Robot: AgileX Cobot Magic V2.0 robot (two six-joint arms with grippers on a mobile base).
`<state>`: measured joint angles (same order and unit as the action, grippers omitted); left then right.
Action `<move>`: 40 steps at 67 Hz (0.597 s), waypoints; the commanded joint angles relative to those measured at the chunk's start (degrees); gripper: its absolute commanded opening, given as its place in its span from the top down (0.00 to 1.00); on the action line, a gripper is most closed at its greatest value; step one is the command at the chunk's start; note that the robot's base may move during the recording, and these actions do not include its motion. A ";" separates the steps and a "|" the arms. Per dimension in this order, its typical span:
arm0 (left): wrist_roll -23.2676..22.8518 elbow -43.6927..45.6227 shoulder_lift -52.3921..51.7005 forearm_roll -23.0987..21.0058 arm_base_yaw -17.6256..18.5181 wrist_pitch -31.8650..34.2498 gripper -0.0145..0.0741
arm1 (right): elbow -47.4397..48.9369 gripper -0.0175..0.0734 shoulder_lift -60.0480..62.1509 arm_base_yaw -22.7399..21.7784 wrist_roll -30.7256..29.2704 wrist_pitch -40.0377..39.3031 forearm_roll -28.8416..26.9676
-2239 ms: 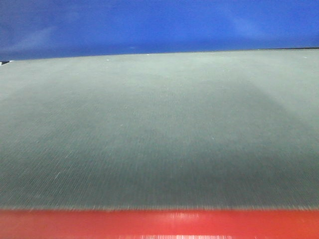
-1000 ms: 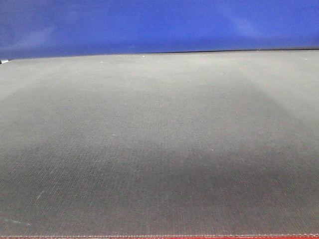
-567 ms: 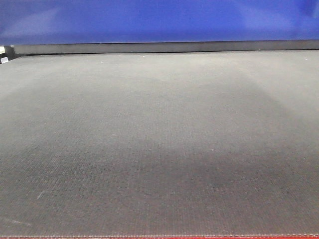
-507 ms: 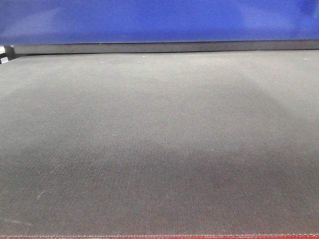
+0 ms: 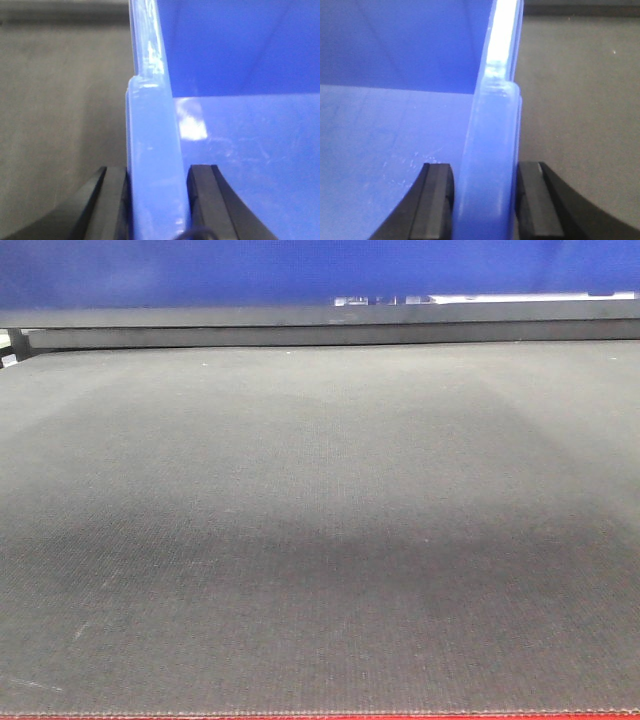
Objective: Move blue bin to conveyor side
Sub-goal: 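Lower the blue bin onto the grey conveyor belt with both grippers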
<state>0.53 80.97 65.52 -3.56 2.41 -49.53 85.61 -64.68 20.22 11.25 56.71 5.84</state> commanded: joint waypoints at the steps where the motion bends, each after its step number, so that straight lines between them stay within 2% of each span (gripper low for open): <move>1: 0.88 1.42 3.11 -0.95 0.15 4.35 0.85 | 1.63 0.88 -3.45 -0.02 -1.73 -9.18 0.88; 32: 0.88 1.42 20.07 -0.84 0.15 4.41 0.85 | 1.63 0.88 -22.03 -0.02 -1.73 -11.10 0.88; 40: 0.88 1.42 22.09 -0.84 0.15 4.51 0.81 | 1.63 0.88 -23.58 -0.02 -1.73 -11.31 0.88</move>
<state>0.90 80.97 87.63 0.00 1.98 -50.13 85.65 -88.67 19.68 10.55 53.06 8.57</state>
